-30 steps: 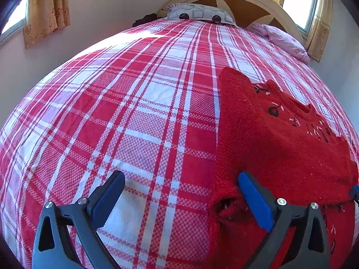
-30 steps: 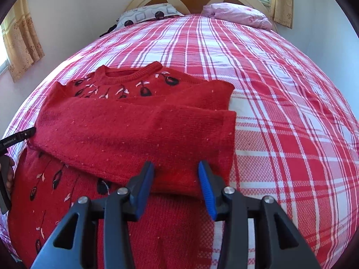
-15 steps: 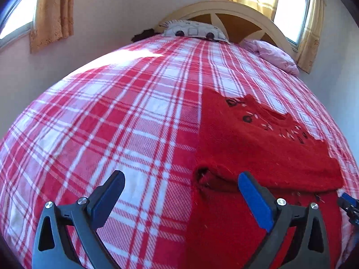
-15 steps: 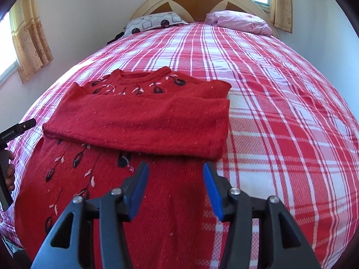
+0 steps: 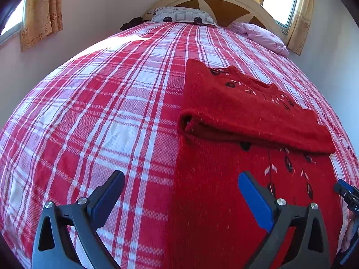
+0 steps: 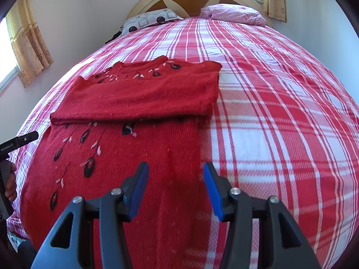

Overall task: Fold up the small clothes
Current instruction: 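Move both grippers down to the sweater hem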

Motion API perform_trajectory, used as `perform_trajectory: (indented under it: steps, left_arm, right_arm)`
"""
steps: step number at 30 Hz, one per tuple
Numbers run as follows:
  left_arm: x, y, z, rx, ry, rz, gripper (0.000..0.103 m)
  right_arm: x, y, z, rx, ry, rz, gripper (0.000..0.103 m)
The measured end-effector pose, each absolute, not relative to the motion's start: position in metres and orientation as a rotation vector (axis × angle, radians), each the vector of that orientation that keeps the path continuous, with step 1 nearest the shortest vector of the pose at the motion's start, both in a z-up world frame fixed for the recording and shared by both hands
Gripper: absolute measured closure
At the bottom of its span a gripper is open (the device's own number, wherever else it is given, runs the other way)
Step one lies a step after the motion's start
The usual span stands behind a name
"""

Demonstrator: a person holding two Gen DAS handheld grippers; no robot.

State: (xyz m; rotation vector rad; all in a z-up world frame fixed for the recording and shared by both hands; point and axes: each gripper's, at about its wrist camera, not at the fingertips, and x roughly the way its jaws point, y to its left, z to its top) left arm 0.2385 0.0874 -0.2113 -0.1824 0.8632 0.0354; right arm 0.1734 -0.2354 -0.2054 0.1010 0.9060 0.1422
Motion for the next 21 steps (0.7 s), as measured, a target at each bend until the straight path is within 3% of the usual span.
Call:
perform_trajectory:
  steps: [21]
  left_arm:
    - [0.124, 0.112, -0.217, -0.067, 0.846, -0.051, 0.002]
  right_arm:
    - [0.106, -0.232, -0.212, 0.099, 0.948, 0.178, 0.049]
